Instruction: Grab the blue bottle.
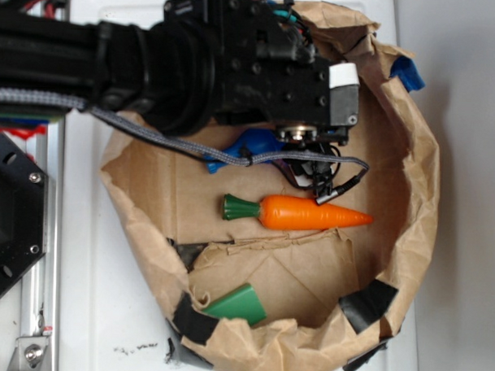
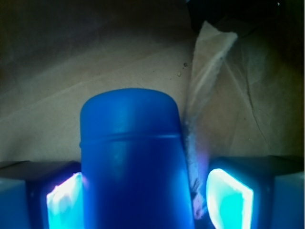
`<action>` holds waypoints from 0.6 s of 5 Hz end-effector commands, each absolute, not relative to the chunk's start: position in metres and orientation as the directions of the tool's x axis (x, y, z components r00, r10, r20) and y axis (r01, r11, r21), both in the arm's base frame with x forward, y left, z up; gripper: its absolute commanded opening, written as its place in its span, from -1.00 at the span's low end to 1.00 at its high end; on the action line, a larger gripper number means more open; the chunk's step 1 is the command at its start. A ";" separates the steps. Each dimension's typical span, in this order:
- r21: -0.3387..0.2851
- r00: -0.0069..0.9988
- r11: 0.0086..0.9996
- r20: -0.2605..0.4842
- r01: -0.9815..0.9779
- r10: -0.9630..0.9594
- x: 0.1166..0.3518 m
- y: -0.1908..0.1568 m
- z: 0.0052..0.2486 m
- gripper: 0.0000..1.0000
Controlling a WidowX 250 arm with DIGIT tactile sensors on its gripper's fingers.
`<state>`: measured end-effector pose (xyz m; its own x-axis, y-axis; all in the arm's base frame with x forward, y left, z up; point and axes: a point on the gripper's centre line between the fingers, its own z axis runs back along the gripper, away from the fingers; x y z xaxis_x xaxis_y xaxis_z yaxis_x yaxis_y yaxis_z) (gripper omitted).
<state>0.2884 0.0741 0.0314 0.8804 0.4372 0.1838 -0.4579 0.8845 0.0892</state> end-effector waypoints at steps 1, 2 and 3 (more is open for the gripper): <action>0.070 0.889 0.897 0.192 -0.436 0.417 0.292 0.072 0.037 -1.00; 0.067 0.902 0.908 0.163 -0.413 0.399 0.293 0.072 0.042 -1.00; 0.066 0.915 0.920 0.150 -0.387 0.374 0.292 0.069 0.056 -1.00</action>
